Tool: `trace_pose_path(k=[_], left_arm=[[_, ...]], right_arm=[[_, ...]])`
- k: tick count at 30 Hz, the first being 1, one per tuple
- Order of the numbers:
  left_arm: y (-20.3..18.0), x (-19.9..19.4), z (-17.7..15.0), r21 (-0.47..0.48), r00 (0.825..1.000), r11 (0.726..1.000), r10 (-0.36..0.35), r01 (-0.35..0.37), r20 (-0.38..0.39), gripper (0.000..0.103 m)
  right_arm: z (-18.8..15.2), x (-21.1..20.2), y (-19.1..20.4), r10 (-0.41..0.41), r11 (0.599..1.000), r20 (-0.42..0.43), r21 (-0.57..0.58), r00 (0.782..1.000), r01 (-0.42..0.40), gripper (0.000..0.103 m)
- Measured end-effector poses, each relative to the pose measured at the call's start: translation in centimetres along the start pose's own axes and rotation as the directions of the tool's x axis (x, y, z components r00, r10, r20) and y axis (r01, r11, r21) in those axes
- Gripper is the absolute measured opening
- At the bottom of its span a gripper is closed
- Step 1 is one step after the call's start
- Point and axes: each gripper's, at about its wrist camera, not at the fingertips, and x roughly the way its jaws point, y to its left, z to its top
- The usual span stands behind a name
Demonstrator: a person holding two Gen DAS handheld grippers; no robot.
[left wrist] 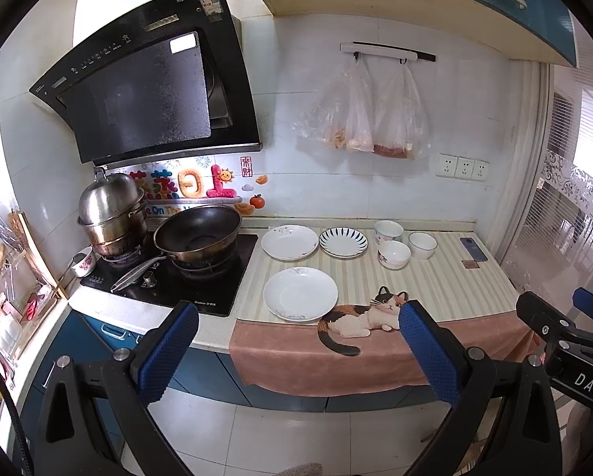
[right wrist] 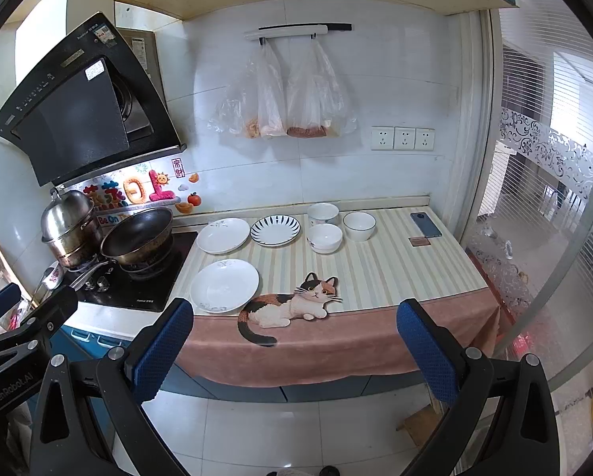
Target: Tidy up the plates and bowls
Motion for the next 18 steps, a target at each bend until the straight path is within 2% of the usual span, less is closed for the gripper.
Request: trace_pose_path(k=[18], left_arm=[[-0.05, -0.06, 0.21, -0.001, 1.0, 1.0, 0.002, -0.002, 0.001, 0.103]], right_arm=[[0.31, -0.04, -0.27, 0.003, 1.0, 0.0, 0.007, 1.0, -0.003, 0.103]])
